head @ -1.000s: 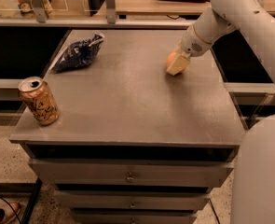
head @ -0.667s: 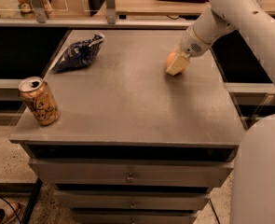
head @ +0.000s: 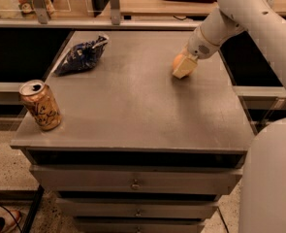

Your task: Move orange near blue chip bag

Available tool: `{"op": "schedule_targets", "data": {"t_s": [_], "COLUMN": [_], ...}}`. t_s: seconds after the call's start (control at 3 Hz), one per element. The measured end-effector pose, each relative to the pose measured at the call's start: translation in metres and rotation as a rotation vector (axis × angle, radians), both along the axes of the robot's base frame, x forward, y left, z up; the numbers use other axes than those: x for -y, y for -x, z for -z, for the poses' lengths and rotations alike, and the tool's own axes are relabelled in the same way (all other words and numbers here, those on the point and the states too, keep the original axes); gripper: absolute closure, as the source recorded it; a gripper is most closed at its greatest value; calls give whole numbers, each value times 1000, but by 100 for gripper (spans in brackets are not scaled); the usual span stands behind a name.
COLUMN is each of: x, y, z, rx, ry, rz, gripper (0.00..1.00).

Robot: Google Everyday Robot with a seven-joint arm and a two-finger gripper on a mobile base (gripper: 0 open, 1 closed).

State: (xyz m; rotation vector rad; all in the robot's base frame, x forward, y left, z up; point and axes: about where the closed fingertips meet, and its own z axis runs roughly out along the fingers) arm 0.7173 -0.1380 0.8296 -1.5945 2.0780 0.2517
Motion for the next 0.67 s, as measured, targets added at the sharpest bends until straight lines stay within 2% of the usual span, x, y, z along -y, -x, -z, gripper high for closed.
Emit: {"op": "schedule_targets", "data": {"t_s": [0.33, 0.67], "x": [-38, -90], "y": [-16, -34], "z": [-22, -49], "rx": [58, 117], "ry": [-74, -177], "rz": [-80, -184], "gripper": [100, 100]}}
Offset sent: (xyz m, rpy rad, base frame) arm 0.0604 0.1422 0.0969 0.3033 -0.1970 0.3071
